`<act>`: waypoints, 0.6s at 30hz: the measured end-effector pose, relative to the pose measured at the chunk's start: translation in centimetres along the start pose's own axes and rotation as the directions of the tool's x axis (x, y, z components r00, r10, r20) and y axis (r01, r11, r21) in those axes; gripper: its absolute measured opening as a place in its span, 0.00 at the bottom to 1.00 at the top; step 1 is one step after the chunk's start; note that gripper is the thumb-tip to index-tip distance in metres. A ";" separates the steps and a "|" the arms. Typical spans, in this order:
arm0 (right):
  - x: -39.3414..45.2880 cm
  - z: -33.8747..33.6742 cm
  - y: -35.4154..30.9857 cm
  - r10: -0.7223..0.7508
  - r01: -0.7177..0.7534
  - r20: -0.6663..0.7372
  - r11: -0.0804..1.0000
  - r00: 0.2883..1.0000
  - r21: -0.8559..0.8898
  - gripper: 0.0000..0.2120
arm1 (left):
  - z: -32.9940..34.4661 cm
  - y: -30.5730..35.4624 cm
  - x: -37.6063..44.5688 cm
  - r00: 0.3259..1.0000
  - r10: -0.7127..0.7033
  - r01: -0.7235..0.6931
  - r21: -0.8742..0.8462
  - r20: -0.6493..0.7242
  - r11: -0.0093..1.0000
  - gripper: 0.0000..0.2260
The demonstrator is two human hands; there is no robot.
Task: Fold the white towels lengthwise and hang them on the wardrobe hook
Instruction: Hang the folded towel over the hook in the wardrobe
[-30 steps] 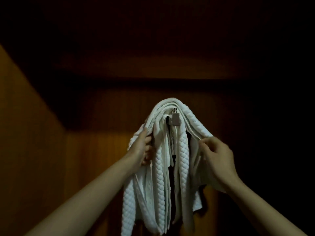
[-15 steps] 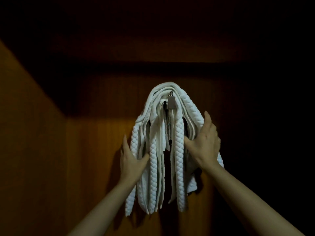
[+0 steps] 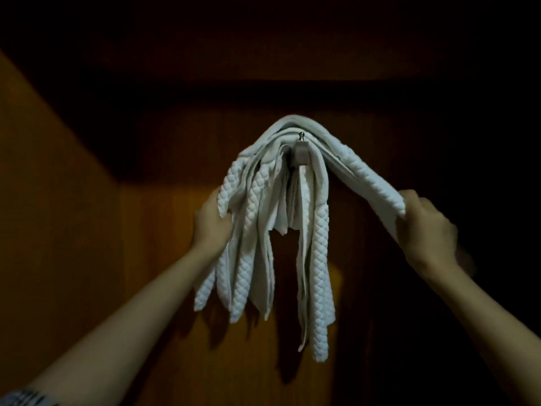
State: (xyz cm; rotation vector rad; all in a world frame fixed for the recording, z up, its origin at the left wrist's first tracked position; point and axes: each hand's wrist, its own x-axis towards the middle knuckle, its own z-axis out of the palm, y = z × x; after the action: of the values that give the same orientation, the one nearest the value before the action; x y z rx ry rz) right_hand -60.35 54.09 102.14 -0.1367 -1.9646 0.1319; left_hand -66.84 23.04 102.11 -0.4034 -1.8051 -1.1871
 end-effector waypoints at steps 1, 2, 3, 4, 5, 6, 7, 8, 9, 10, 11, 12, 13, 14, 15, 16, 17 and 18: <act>-0.8 0.4 -0.3 0.009 -0.009 0.031 1.000 0.999 0.013 0.15 | -0.1 -0.1 0.1 0.999 0.021 -0.022 0.015 0.044 1.000 0.12; -1.8 1.0 -0.9 0.034 -0.037 0.060 0.998 0.998 0.051 0.14 | -0.1 -0.2 -0.1 0.995 0.024 -0.026 0.021 0.094 0.999 0.11; -2.8 1.7 -1.8 0.070 -0.080 0.083 0.990 0.994 0.115 0.13 | 0.0 -0.5 -0.6 0.990 0.015 -0.018 0.016 0.139 1.000 0.10; -3.8 2.4 -3.0 0.105 -0.122 0.097 0.972 0.990 0.201 0.12 | 0.3 -0.8 -1.3 0.984 0.005 -0.005 0.002 0.177 1.000 0.10; -4.7 3.2 -4.4 0.124 -0.149 0.102 0.943 0.987 0.298 0.11 | 0.7 -1.0 -1.9 0.978 -0.002 0.005 -0.012 0.210 1.000 0.11; -5.5 4.0 -6.0 0.126 -0.156 0.100 0.907 0.987 0.392 0.11 | 1.2 -1.2 -2.6 0.971 -0.008 0.013 -0.020 0.239 1.000 0.14; -6.2 4.9 -7.5 0.125 -0.158 0.100 0.864 0.987 0.479 0.12 | 1.9 -1.2 -3.3 0.965 -0.018 0.024 -0.018 0.261 1.000 0.16; -6.7 5.6 -9.0 0.136 -0.176 0.112 0.818 0.984 0.548 0.15 | 2.5 -1.1 -3.9 0.961 -0.040 0.044 -0.007 0.273 0.999 0.17; -7.1 6.2 -10.2 0.166 -0.209 0.127 0.785 0.978 0.583 0.18 | 3.1 -1.0 -4.4 0.957 -0.069 0.068 0.013 0.281 0.998 0.16; -7.4 6.7 -11.2 0.203 -0.247 0.140 0.779 0.969 0.576 0.20 | 3.6 -1.1 -4.8 0.953 -0.089 0.081 0.043 0.288 0.996 0.14; -7.7 7.0 -11.8 0.230 -0.278 0.155 0.788 0.961 0.549 0.22 | 4.0 -1.1 -5.1 0.950 -0.100 0.080 0.077 0.296 0.994 0.13; -8.1 7.3 -12.2 0.238 -0.296 0.177 0.798 0.955 0.524 0.24 | 4.1 -1.1 -5.2 0.947 -0.108 0.079 0.108 0.302 0.991 0.12; -8.5 7.5 -12.6 0.228 -0.300 0.200 0.803 0.953 0.514 0.25 | 4.1 -1.0 -5.2 0.947 -0.113 0.078 0.124 0.301 0.989 0.12; -8.9 7.5 -12.7 0.213 -0.300 0.222 0.803 0.952 0.515 0.26 | 4.0 -1.0 -5.2 0.946 -0.114 0.078 0.128 0.303 0.989 0.12; -9.2 7.5 -12.9 0.205 -0.304 0.240 0.798 0.949 0.520 0.26 | 3.9 -1.0 -5.2 0.942 -0.114 0.076 0.130 0.315 0.989 0.12; -9.4 7.4 -12.9 0.204 -0.312 0.253 0.788 0.946 0.530 0.26 | 3.8 -0.9 -5.3 0.934 -0.118 0.077 0.133 0.337 0.988 0.13; -9.6 7.3 -12.9 0.200 -0.317 0.264 0.772 0.944 0.551 0.25 | 3.7 -0.8 -5.6 0.923 -0.123 0.080 0.131 0.363 0.988 0.13; -9.6 7.1 -12.8 0.184 -0.320 0.279 0.741 0.942 0.590 0.25 | 3.5 -0.7 -5.9 0.907 -0.131 0.097 0.102 0.401 0.990 0.14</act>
State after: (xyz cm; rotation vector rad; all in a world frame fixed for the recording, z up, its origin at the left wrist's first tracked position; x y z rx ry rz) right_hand -63.63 39.77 92.67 0.0568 -1.9878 1.0171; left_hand -65.93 26.86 96.49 -0.5350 -2.2558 -1.1661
